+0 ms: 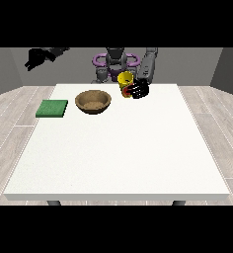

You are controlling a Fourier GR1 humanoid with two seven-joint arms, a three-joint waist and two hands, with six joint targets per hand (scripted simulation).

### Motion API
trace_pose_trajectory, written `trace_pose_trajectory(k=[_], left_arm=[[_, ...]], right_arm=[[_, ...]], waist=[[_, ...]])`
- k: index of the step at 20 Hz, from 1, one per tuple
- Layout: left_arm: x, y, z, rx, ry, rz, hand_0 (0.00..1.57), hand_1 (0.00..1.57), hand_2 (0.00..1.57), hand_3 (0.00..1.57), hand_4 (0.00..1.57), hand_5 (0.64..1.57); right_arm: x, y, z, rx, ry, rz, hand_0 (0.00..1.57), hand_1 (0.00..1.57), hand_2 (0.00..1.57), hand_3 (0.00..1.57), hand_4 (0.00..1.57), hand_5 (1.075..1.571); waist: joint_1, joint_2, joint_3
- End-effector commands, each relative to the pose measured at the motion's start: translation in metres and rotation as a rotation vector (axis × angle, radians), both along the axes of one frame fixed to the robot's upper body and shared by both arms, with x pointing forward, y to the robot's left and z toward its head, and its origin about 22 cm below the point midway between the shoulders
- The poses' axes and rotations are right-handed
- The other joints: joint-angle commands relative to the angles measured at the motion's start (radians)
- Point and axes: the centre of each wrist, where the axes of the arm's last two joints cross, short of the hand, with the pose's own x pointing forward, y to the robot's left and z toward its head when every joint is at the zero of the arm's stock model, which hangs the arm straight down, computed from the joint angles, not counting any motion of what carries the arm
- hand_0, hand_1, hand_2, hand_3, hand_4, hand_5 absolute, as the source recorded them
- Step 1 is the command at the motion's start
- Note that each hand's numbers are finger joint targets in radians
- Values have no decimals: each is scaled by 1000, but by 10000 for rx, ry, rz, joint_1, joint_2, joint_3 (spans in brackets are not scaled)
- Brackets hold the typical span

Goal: Pick the cup and pour the ball into the bowl, then pick the bowl and place it on the pad

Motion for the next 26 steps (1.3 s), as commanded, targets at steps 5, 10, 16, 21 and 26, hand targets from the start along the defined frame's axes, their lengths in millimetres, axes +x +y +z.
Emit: trace_pose_trajectory(k=[5, 10, 16, 21, 26], left_arm=[[14, 4, 20, 2211, -413, 866, 1371, 1371, 1571, 1571, 1363, 1233], [23, -17, 31, 5237, -1045, 1717, 1454, 1454, 1571, 1571, 1494, 1227], [28, -49, 33, 7667, -905, 2257, 1511, 1511, 1571, 1571, 1503, 1302], [38, -42, 46, 10154, -1891, 2840, 1547, 1547, 1571, 1571, 1394, 1412], [30, -64, 28, 12115, -2209, 2784, 1571, 1571, 1571, 1571, 1181, 1500]], right_arm=[[5, -13, 18, -89, -464, 284, 0, 0, 342, 672, 532, 1569], [17, -7, 25, 31, -493, 620, 0, 0, 362, 663, 552, 1569], [23, -8, 6, 120, 281, 222, 0, 0, 372, 671, 538, 1566], [17, -3, -25, -187, 379, 252, 0, 0, 367, 652, 545, 1565], [23, 2, -21, -170, 593, 359, 0, 0, 380, 660, 563, 1566]], waist=[[-415, 347, 0], [-689, 463, 28], [-354, -200, 28], [-230, -475, 32], [-378, -473, 9]])
